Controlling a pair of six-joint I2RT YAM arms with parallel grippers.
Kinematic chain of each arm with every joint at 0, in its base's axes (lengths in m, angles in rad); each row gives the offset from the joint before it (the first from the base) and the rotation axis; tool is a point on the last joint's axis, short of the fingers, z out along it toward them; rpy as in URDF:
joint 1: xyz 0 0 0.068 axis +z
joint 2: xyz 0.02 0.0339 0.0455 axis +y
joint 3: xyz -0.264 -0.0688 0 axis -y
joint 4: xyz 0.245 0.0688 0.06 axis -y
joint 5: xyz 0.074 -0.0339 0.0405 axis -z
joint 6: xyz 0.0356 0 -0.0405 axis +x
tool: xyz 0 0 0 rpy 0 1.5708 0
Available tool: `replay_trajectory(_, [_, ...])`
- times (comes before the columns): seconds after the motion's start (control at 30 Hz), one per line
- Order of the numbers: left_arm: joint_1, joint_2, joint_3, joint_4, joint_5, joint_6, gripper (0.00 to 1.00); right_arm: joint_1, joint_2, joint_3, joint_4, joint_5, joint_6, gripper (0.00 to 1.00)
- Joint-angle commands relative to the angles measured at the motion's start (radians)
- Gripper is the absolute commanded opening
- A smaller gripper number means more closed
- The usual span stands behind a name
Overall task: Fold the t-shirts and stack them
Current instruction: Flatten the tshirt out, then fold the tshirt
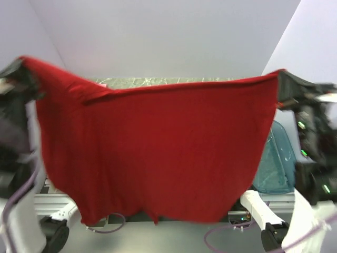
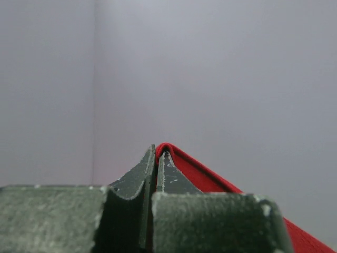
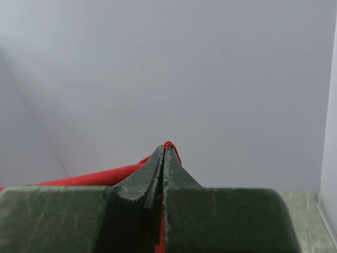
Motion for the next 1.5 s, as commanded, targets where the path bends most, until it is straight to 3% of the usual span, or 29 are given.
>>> replay_trajectory(0.0, [-0.002, 0.154, -0.141, 0.045, 0.002, 0.047, 0.01, -0.009, 0.075, -0.157, 0.087, 0.027, -0.024, 0.00])
replay_trajectory(0.13, [-0.002, 0.229, -0.444, 0.236, 0.017, 0.042, 0.01, -0.009, 0.127, -0.460, 0.242, 0.036, -0.005, 0.00])
replay_trajectory(0.23, [0.000, 0.321, -0.582, 0.362, 0.043, 0.024, 0.01, -0.009, 0.214, -0.618, 0.370, 0.052, 0.011, 0.00])
replay_trajectory(0.43, [0.001, 0.589, -0.690, 0.563, 0.061, -0.004, 0.01, -0.009, 0.479, -0.781, 0.621, 0.093, 0.030, 0.00])
replay_trajectory(0.57, [0.006, 0.775, -0.641, 0.603, 0.086, -0.010, 0.01, -0.009, 0.670, -0.743, 0.686, 0.092, 0.024, 0.00])
replay_trajectory(0.77, [0.015, 0.996, -0.479, 0.581, 0.094, 0.004, 0.01, -0.012, 0.941, -0.544, 0.603, 0.092, -0.015, 0.00])
replay_trajectory(0.9, [0.032, 1.080, -0.388, 0.545, 0.087, 0.001, 0.01, -0.020, 1.029, -0.406, 0.539, 0.092, -0.033, 0.00])
replay_trajectory(1.2, [0.044, 0.990, -0.383, 0.413, 0.040, -0.041, 0.01, -0.028, 1.012, -0.363, 0.421, 0.084, -0.012, 0.00])
replay_trajectory(1.47, [0.044, 0.822, -0.517, 0.245, 0.017, -0.148, 0.01, -0.031, 0.928, -0.407, 0.286, 0.093, 0.036, 0.00])
